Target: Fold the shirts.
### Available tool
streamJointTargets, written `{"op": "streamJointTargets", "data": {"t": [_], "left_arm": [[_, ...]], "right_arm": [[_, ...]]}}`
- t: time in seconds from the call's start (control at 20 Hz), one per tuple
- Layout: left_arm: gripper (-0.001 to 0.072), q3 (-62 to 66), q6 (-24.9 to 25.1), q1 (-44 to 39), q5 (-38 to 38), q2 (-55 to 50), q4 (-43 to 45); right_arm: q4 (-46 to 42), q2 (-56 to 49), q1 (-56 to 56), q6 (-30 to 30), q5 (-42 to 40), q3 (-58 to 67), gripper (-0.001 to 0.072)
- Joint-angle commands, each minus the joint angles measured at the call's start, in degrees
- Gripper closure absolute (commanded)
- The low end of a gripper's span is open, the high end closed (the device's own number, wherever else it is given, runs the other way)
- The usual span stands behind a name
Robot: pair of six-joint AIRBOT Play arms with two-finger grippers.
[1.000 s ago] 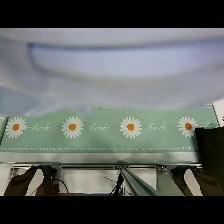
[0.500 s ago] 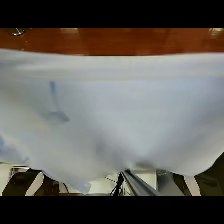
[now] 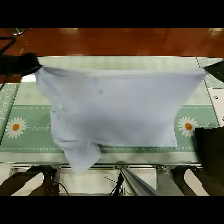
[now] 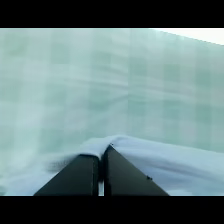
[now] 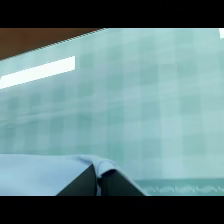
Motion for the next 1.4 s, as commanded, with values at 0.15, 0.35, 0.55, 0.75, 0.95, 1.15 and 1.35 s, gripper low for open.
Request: {"op": "streamJointTargets", "data": {"t": [0.15, 0.35, 0.55, 0.75, 0.95, 1.15, 1.35], "left_arm": [[0.0685, 6.9, -0.1, 0.0, 11.4, -22.8, -13.9], [0.0685, 7.3, 0.0, 0.0, 8.0, -27.5, -18.5], [0.0685, 7.6, 5.2, 2.2, -0.7, -26.8, -18.6], [0.0684, 7.3, 11.6, 5.7, -12.3, -25.7, -15.1], [0.0684, -1.3, 11.8, 4.6, -13.4, -25.8, -12.2], [0.0673, -6.6, 12.0, 2.6, -10.0, -25.9, -12.2], [0.0004, -2.6, 14.0, 4.2, -19.6, -25.7, -11.5]], "right_arm": [[10.2, -29.4, 0.0, -5.4, -5.2, 10.8, 0.0688], [13.0, -38.3, 0.0, -4.0, -2.8, 17.1, 0.0688], [12.5, -39.0, -0.3, -4.5, -0.1, 17.4, 0.0688], [2.6, -39.0, -1.2, -4.8, 7.9, 17.2, 0.0687], [-3.0, -39.0, -0.8, -4.3, 8.1, 11.0, 0.0687], [-2.7, -39.1, -0.8, -4.2, 3.0, 4.5, 0.0652], [-3.0, -38.9, -1.4, -2.9, 9.9, 6.7, 0.0093]]}}
